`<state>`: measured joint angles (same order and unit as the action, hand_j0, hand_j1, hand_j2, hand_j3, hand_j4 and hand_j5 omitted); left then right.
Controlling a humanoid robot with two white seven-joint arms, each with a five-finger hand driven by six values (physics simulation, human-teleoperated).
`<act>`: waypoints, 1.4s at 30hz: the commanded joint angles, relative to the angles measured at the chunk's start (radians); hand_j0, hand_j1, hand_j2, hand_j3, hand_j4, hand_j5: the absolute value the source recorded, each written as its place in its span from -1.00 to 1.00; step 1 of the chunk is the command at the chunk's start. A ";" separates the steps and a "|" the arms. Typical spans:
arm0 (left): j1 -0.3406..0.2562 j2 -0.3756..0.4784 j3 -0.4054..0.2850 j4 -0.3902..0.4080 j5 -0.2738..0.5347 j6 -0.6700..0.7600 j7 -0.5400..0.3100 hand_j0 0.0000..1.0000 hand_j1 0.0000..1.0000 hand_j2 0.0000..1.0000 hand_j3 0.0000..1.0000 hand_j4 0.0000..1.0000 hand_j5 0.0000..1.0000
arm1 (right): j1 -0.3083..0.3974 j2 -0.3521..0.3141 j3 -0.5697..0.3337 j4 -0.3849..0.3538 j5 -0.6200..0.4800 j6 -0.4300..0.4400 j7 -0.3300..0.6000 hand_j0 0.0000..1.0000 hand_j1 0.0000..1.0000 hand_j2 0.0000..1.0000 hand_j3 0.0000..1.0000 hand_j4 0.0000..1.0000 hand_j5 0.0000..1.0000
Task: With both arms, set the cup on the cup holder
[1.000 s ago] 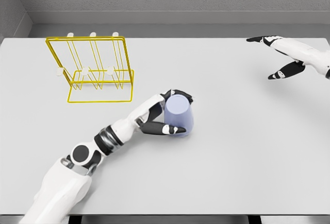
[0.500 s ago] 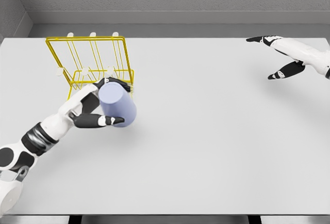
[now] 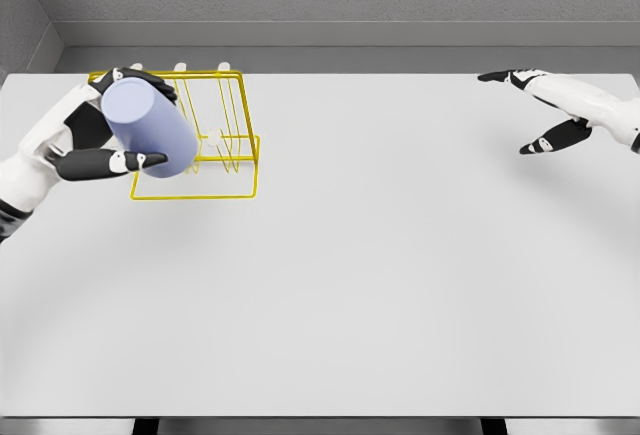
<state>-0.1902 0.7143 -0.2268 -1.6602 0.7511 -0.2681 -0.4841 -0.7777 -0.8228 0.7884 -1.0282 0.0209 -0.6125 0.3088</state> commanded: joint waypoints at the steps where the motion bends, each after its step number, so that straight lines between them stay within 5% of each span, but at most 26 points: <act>1: -0.003 0.002 0.003 0.005 0.010 0.010 0.001 0.12 0.12 0.12 0.12 0.12 0.12 | 0.000 0.001 -0.001 0.000 -0.007 0.002 0.000 1.00 1.00 1.00 1.00 1.00 1.00; 6: -0.028 0.004 0.003 0.025 0.031 0.010 0.001 0.12 0.12 0.12 0.12 0.12 0.12 | -0.002 -0.001 -0.001 0.003 -0.007 0.002 0.000 1.00 1.00 1.00 1.00 1.00 1.00; 12: -0.123 -0.016 -0.009 0.148 0.022 0.026 -0.002 0.12 0.12 0.12 0.12 0.12 0.12 | -0.003 -0.001 -0.001 0.005 -0.007 0.002 0.000 1.00 1.00 1.00 1.00 1.00 1.00; 23: -0.130 -0.087 -0.063 0.195 -0.019 0.026 -0.004 0.13 0.13 0.13 0.13 0.13 0.13 | -0.003 -0.001 -0.001 0.005 -0.007 0.002 0.000 1.00 1.00 1.00 1.00 1.00 1.00; 25: -0.130 -0.082 -0.062 0.194 -0.019 0.026 -0.005 0.32 0.32 0.32 0.32 0.32 0.32 | -0.003 -0.001 -0.001 0.005 -0.007 0.002 0.000 1.00 1.00 1.00 1.00 1.00 1.00; 28: -0.129 -0.075 -0.060 0.194 -0.018 0.024 -0.008 0.96 0.96 0.96 0.96 0.96 0.96 | -0.003 -0.001 -0.001 0.005 -0.007 0.002 0.000 1.00 1.00 1.00 1.00 1.00 1.00; 38: -0.124 -0.076 -0.052 0.181 -0.010 0.016 -0.031 1.00 1.00 1.00 1.00 1.00 1.00 | -0.003 0.007 0.000 0.005 -0.006 0.002 0.000 1.00 1.00 1.00 1.00 1.00 1.00; 40: -0.123 -0.070 -0.048 0.152 -0.001 0.013 -0.127 1.00 1.00 1.00 1.00 1.00 1.00 | -0.005 0.013 0.000 0.005 -0.006 0.002 0.000 1.00 1.00 1.00 1.00 1.00 1.00; 42: -0.110 -0.013 -0.037 0.076 0.001 0.009 -0.127 1.00 1.00 1.00 1.00 1.00 1.00 | -0.005 0.013 0.000 0.005 -0.006 0.002 0.001 1.00 1.00 1.00 1.00 1.00 1.00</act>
<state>-0.2900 0.6717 -0.2716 -1.5356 0.7407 -0.2584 -0.5835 -0.7823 -0.8111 0.7898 -1.0227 0.0222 -0.6125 0.3091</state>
